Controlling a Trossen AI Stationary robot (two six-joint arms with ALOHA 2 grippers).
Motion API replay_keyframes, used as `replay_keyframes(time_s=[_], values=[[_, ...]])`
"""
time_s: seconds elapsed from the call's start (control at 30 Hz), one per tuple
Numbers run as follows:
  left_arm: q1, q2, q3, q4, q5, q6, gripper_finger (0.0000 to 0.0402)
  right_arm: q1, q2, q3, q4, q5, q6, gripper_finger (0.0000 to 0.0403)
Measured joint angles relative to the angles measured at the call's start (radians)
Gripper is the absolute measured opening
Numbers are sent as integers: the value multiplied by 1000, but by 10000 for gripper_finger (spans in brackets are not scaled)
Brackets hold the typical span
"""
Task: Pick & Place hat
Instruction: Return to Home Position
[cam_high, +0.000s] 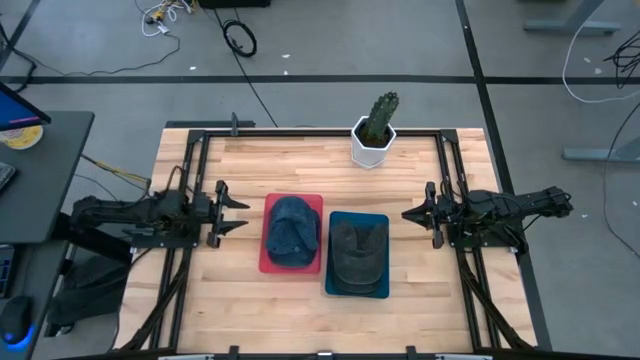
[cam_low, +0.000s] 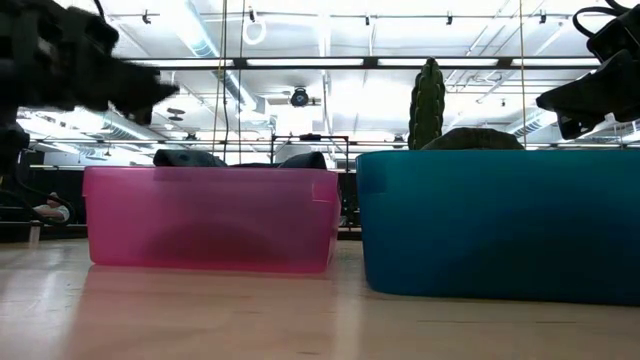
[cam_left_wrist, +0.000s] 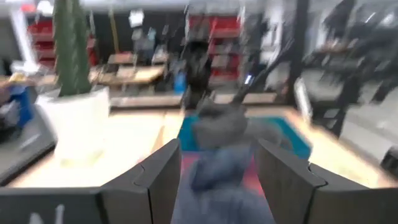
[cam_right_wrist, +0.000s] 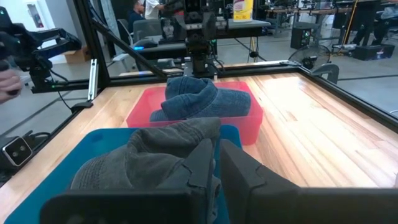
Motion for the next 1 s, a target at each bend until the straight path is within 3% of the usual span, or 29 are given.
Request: replay_keyframes(time_s=[0.1, 0.33, 1.0], values=[[1, -17, 1, -68, -47, -3, 206, 0, 0, 0, 0, 0, 0, 36], [4, -6, 3, -83, -47, 1, 206, 0, 0, 0, 0, 0, 0, 36], [3, 29, 2, -41, -55, -29, 206, 0, 0, 0, 0, 0, 0, 36]])
